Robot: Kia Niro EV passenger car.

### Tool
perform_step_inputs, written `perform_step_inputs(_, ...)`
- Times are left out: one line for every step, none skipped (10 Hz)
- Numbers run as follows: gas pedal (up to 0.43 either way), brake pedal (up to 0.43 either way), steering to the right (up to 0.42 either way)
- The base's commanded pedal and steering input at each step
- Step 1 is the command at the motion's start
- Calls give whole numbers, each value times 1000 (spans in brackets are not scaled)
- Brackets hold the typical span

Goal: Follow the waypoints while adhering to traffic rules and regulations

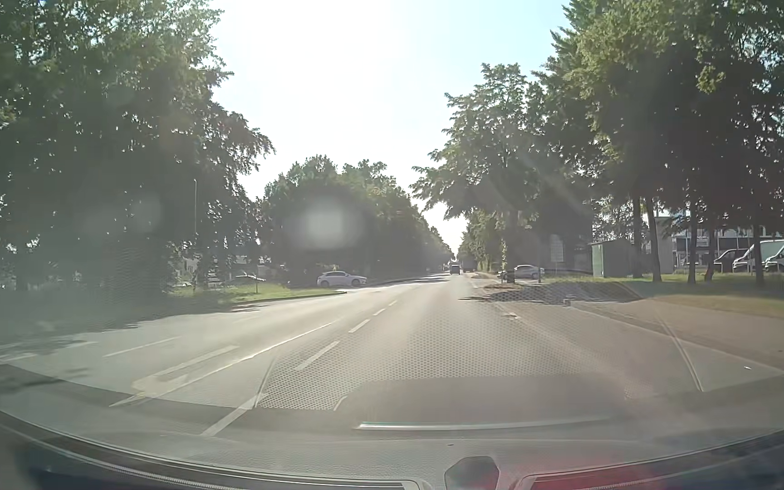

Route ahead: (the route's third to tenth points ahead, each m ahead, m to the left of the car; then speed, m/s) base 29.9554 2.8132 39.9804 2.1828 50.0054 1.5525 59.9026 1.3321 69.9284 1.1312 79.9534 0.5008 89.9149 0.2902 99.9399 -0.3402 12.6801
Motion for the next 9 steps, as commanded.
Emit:
perform_step_inputs(157,6,11)
perform_step_inputs(157,6,11)
perform_step_inputs(150,6,11)
perform_step_inputs(150,6,11)
perform_step_inputs(150,6,11)
perform_step_inputs(138,6,12)
perform_step_inputs(138,6,11)
perform_step_inputs(118,6,11)
perform_step_inputs(118,6,11)
